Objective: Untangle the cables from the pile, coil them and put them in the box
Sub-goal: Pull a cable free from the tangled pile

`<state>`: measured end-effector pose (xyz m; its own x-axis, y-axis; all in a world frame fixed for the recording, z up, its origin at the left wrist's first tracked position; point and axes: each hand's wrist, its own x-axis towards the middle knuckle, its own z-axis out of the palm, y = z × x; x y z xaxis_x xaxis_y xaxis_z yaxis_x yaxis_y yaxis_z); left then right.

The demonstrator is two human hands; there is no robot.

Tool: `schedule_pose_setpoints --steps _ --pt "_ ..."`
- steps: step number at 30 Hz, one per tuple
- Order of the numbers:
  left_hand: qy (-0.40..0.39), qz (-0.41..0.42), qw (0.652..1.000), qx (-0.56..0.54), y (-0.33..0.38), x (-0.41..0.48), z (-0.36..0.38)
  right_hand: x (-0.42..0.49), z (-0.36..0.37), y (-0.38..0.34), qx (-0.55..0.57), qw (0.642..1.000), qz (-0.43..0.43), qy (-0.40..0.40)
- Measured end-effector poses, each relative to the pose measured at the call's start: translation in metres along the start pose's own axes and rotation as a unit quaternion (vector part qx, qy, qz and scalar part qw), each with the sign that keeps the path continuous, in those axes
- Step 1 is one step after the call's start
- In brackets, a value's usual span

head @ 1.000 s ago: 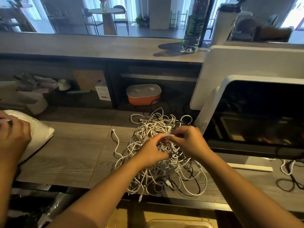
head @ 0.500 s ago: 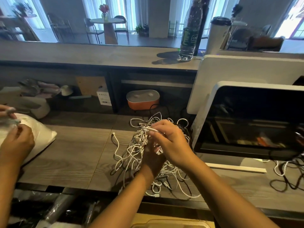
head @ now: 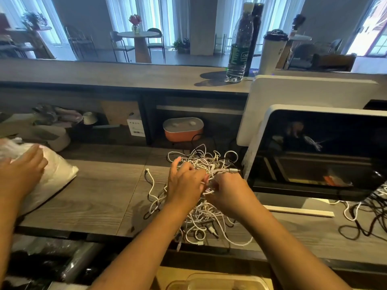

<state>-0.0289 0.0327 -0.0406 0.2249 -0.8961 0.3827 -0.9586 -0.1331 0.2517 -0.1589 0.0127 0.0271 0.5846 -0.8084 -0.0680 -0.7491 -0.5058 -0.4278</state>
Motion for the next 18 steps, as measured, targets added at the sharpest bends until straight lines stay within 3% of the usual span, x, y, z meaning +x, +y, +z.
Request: schedule_pose_setpoints --steps 3,5,8,9,11,12,15,17,18 --pt "0.016 0.033 0.999 -0.003 0.016 -0.008 -0.024 -0.002 -0.003 0.008 -0.054 0.996 0.027 -0.070" --pt "0.011 -0.034 0.998 -0.043 0.014 -0.012 -0.027 -0.006 -0.010 0.013 -0.030 0.997 0.002 -0.076" --pt "-0.056 -0.088 0.994 -0.037 0.005 -0.020 -0.015 -0.016 -0.008 0.017 -0.117 0.982 -0.133 -0.060" --pt "-0.055 -0.109 0.990 -0.075 0.005 -0.024 -0.012 -0.019 -0.003 0.016 -0.086 0.980 -0.169 -0.055" --pt "-0.046 -0.164 0.973 -0.158 0.004 -0.026 -0.005 -0.024 0.004 0.008 0.115 0.979 -0.159 -0.046" --pt "-0.049 -0.176 0.966 -0.182 0.005 -0.027 -0.003 -0.026 0.008 0.004 0.238 0.962 -0.125 -0.040" --pt "-0.030 -0.147 0.965 -0.214 0.011 -0.023 0.000 -0.034 0.014 -0.011 0.533 0.846 -0.017 -0.005" --pt "-0.045 -0.133 0.964 -0.224 0.014 -0.022 -0.001 -0.037 0.013 -0.019 0.620 0.784 0.019 0.039" --pt "-0.067 -0.125 0.968 -0.206 0.013 -0.021 0.002 -0.038 0.010 -0.021 0.627 0.776 0.023 0.065"
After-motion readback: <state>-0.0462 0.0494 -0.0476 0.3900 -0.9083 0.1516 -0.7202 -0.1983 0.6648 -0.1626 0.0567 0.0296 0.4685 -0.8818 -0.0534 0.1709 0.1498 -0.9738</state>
